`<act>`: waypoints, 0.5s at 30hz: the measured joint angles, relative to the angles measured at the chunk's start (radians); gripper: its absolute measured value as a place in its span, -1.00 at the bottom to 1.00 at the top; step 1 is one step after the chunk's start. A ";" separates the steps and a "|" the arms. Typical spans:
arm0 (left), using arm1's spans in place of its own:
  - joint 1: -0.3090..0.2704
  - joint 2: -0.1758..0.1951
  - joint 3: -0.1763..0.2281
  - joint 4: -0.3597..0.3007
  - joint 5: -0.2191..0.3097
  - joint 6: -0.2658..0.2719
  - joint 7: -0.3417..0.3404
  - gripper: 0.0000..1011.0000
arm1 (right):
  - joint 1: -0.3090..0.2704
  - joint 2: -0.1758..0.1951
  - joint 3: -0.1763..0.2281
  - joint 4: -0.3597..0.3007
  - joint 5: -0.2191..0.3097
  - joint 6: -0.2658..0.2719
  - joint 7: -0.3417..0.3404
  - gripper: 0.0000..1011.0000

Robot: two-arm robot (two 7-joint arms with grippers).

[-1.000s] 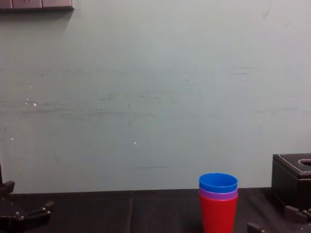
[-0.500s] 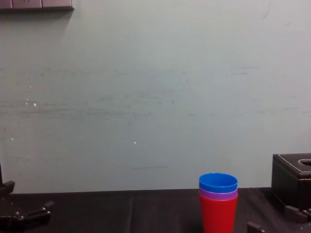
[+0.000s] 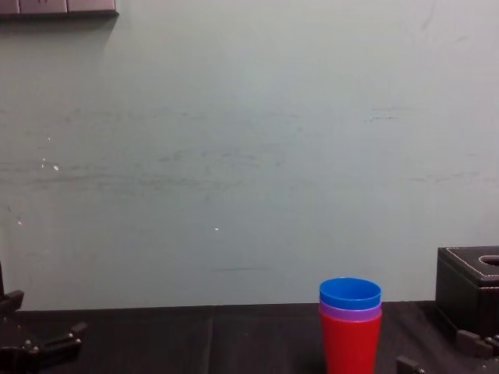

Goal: Stack the three plastic cups sequentially using one hand.

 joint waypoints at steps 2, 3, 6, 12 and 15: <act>0.000 0.000 0.000 0.000 0.000 0.000 0.000 0.99 | 0.000 0.000 0.000 0.000 0.000 0.000 0.000 0.98; 0.000 0.000 0.000 0.000 0.000 0.000 0.000 0.99 | 0.000 0.000 0.000 0.000 0.000 0.000 0.000 0.98; 0.000 0.000 0.000 0.000 0.000 0.000 0.000 0.99 | 0.000 0.000 0.000 0.000 0.000 0.000 0.000 0.98; 0.000 0.000 0.000 0.000 0.000 0.000 0.000 0.99 | 0.000 0.000 0.000 0.000 0.000 0.000 0.000 0.98; 0.000 0.000 0.000 0.000 0.000 0.000 0.000 0.99 | 0.000 0.000 0.000 0.000 0.000 0.000 0.000 0.98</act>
